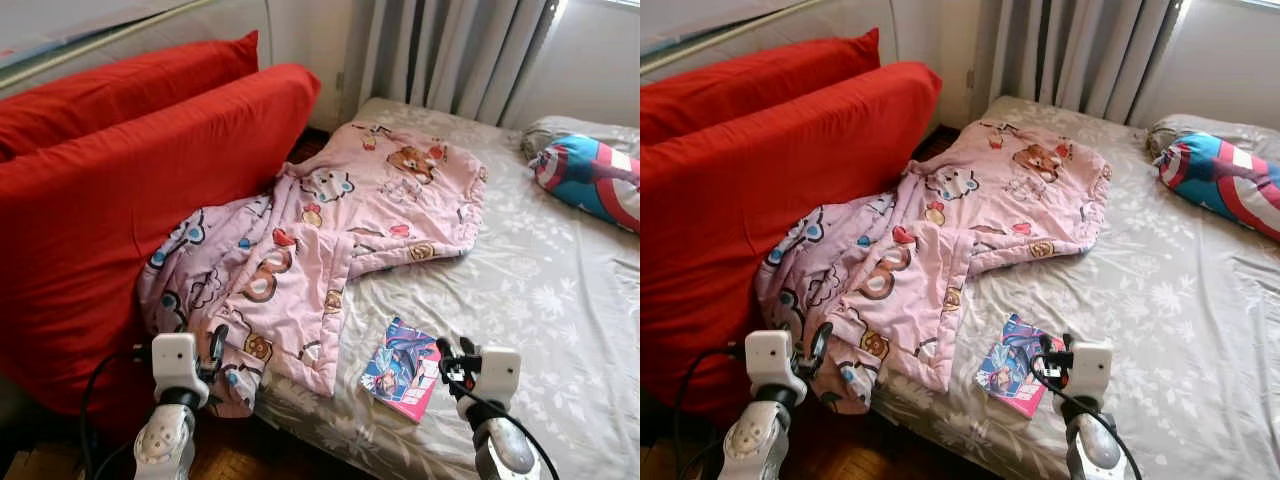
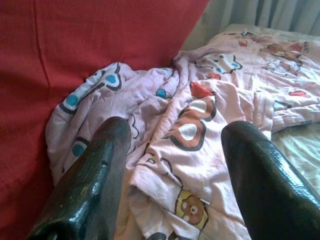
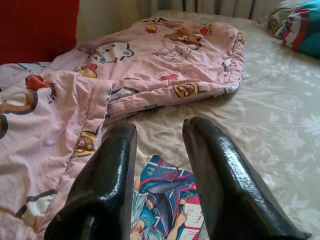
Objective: Clean up the room
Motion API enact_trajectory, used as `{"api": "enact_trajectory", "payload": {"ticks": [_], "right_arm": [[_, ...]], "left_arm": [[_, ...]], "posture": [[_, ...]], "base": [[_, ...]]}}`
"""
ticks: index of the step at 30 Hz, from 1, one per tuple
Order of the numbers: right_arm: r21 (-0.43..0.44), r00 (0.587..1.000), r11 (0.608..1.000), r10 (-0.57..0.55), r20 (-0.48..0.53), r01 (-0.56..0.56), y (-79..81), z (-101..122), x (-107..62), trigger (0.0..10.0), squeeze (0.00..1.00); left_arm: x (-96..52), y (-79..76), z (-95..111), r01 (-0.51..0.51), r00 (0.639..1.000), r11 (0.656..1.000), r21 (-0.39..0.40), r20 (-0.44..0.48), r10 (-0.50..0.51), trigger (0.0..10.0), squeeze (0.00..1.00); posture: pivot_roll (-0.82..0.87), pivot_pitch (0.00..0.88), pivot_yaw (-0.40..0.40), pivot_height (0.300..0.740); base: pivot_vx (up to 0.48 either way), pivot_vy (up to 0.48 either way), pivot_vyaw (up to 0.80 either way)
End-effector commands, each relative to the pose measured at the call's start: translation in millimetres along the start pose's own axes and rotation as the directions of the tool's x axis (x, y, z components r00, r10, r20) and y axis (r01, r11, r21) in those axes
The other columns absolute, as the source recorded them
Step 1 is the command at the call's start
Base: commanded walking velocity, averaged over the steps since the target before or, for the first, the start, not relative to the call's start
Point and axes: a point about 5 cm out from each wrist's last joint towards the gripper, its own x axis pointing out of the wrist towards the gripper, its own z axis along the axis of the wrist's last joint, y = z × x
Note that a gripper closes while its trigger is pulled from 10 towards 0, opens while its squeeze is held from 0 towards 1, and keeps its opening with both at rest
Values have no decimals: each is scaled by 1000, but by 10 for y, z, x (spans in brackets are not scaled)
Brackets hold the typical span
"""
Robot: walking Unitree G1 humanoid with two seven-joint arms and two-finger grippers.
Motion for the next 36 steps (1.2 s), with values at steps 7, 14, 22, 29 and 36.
{"api": "enact_trajectory", "payload": {"ticks": [7,14,22,29,36], "right_arm": [[29,994,995,94,61,-96,355,155,204,10000,0],[54,993,994,91,80,-95,419,163,166,10000,0],[14,995,999,51,87,-52,261,212,170,10000,0],[-24,995,998,52,87,-50,234,244,189,10000,0],[-89,994,993,82,79,-75,170,294,192,10000,0]], "left_arm": [[-2,108,67,8,1000,1000,13,-2,-8,10000,0],[0,139,131,21,1000,1000,17,-7,-21,10000,0],[-5,92,175,0,1000,1000,-14,-3,0,10000,0],[-49,84,155,-18,1000,1000,-23,-12,17,10000,0],[-89,88,165,-34,999,999,-31,-18,34,10000,0]], "posture": [[-93,0,3,740],[-108,0,32,740],[-98,21,8,740],[-92,32,-17,740],[-91,51,-34,740]], "base": [[0,0,0],[0,0,0],[0,0,0],[0,0,0],[0,0,0]]}}
